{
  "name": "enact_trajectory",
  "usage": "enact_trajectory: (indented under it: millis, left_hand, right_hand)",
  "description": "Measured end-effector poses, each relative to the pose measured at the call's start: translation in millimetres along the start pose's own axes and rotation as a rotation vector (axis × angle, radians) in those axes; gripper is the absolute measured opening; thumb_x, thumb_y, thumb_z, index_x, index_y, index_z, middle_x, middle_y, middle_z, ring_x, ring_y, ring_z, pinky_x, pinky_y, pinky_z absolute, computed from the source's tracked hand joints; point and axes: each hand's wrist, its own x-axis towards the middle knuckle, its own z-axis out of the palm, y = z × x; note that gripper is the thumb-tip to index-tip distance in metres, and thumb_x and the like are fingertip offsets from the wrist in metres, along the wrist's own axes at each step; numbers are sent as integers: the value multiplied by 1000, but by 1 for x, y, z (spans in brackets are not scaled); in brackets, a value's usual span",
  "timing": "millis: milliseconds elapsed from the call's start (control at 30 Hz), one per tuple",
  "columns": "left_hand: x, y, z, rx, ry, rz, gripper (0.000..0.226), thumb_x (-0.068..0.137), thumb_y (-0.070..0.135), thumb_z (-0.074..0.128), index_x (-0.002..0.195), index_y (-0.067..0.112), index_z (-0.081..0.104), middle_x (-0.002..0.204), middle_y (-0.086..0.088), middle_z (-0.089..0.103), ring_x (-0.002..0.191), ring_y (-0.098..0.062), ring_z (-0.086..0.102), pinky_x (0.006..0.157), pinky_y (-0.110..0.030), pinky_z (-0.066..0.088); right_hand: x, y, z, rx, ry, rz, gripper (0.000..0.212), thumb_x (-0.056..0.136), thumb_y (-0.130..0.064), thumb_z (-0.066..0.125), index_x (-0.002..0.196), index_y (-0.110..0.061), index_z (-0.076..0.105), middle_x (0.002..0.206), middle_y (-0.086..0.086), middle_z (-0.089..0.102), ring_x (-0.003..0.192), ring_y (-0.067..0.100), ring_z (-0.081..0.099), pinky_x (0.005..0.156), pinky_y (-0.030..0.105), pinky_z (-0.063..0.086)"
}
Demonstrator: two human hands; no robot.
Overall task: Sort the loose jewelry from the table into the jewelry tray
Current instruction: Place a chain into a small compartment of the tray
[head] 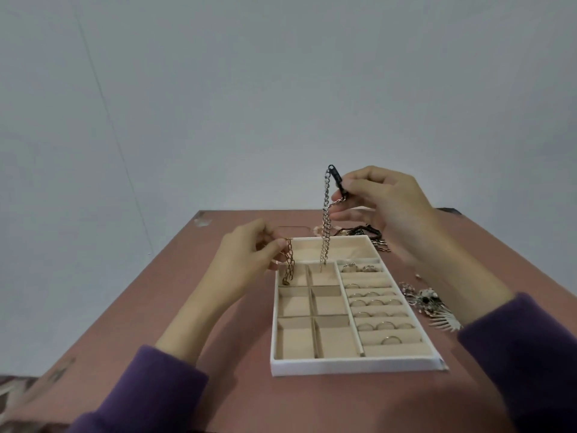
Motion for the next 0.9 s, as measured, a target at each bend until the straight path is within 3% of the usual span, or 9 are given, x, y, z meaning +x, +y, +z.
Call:
enact_trajectory:
  millis: [100, 167, 267, 400, 533, 700, 800, 900]
  left_hand:
    - [-3, -9, 4, 53, -15, -2, 8, 87, 9, 60, 79, 10, 63, 79, -9, 73, 75, -23, 69, 77, -37, 56]
    - [-4, -11, 6, 137, -28, 11, 7, 85, 14, 62, 79, 14, 65, 78, -1, 72, 77, -18, 66, 77, -29, 52]
    - [-7, -10, 8, 281, -40, 29, 8, 83, 21, 63, 76, 20, 66, 79, 5, 67, 70, -4, 56, 61, -11, 38]
    - [-9, -14, 6, 373, -53, 29, 17, 81, 26, 66, 67, 36, 61, 91, 7, 59, 88, -11, 50, 68, -21, 28]
    - [-8, -18, 5, 386, -18, 28, 14, 82, 23, 61, 77, 32, 70, 86, 12, 57, 92, -14, 51, 74, -23, 29]
    - [-7, -19, 4, 304, 197, -17, 18, 80, 13, 55, 84, 23, 70, 75, 9, 60, 82, -19, 57, 75, -31, 45]
    - [-7, -19, 3, 293, 213, -17, 23, 80, 9, 53, 90, 21, 70, 71, 15, 57, 82, -20, 56, 76, -31, 45]
    - [-6, -20, 3, 277, 209, -9, 24, 80, 6, 53, 92, 19, 69, 78, 10, 62, 79, -18, 54, 75, -29, 44]
  right_hand:
    - [1, -2, 3, -11, -24, -6, 14, 88, -2, 54, 78, -6, 61, 71, 11, 64, 60, 24, 65, 72, 40, 58]
    - [2, -3, 6, -14, -47, -6, 14, 88, -1, 54, 77, -5, 61, 72, 12, 64, 62, 25, 65, 74, 40, 58]
    - [3, -1, 11, -16, -76, 9, 12, 88, 0, 53, 79, -3, 60, 75, 15, 62, 64, 27, 64, 74, 38, 59]
    - [4, 2, 15, -19, -104, 31, 11, 88, 1, 53, 80, -2, 60, 77, 16, 63, 65, 28, 66, 72, 34, 60]
    - [6, 5, 20, -47, -134, 47, 13, 88, 0, 54, 78, -4, 62, 72, 12, 66, 65, 28, 67, 80, 41, 56]
    - [7, 14, 27, -88, -173, 101, 14, 88, 3, 54, 77, -4, 61, 71, 12, 65, 60, 24, 67, 72, 35, 60]
    - [6, 22, 28, -146, -186, 151, 12, 88, 2, 54, 79, -2, 61, 73, 16, 64, 61, 26, 67, 69, 33, 60]
    - [3, 31, 27, -256, -205, 209, 13, 88, 1, 54, 77, -3, 61, 71, 16, 64, 59, 26, 66, 59, 28, 59]
